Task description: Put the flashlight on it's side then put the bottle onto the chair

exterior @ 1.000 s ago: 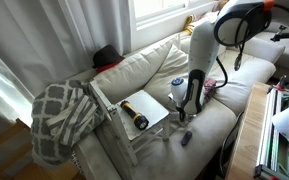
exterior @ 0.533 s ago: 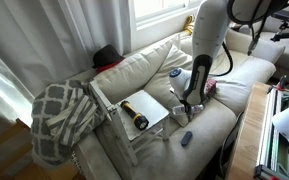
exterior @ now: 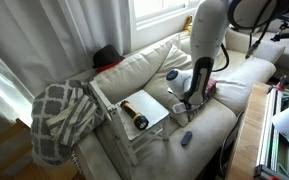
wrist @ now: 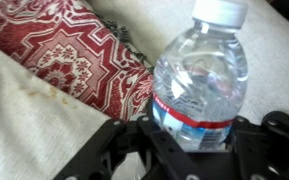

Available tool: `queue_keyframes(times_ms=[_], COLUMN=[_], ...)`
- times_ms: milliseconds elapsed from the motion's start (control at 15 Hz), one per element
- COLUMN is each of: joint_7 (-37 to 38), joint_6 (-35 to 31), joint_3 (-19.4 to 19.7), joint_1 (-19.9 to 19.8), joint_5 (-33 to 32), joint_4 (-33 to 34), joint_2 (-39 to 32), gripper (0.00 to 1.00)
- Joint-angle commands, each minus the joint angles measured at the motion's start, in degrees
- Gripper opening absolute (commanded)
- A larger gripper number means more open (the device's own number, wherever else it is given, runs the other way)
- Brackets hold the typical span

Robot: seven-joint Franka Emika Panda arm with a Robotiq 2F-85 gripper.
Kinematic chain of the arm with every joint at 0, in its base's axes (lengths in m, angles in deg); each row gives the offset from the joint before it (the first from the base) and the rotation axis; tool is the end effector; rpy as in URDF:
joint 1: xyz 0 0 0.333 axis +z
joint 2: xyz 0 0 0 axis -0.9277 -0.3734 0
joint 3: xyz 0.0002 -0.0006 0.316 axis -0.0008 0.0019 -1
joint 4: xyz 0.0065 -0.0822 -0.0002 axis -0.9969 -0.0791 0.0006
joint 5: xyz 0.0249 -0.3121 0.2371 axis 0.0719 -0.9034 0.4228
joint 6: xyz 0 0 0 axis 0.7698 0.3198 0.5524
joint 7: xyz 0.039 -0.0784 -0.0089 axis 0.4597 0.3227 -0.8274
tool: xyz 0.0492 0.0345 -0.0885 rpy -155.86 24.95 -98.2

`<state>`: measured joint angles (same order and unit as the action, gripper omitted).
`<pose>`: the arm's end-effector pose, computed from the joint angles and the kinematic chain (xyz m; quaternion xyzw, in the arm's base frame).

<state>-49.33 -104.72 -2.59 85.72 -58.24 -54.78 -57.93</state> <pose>0.4643 0.0036 -0.0676 0.9157 0.3254 -0.1870 0.1434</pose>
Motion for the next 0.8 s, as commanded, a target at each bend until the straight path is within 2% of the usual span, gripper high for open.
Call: queue_keyframes(times_ms=[0, 267, 533, 600, 733], joint_7=[3.15, 4.45, 5.91, 6.52, 6.59], joint_6=[8.26, 19.50, 32.55, 30.64, 33.95], joint_3=[4.25, 3.59, -0.90, -4.98, -6.39], joint_1=[7.93, 11.96, 10.73, 5.66, 5.17], joint_5=[-8.28, -20.06, -34.51, -32.53, -35.69], joint_4=[-2.64, -2.97, -2.79, 0.04, -0.23], joint_2=[7.17, 14.11, 19.99, 16.68, 18.76], gripper=[0.24, 0.24, 0.24, 0.49, 0.49])
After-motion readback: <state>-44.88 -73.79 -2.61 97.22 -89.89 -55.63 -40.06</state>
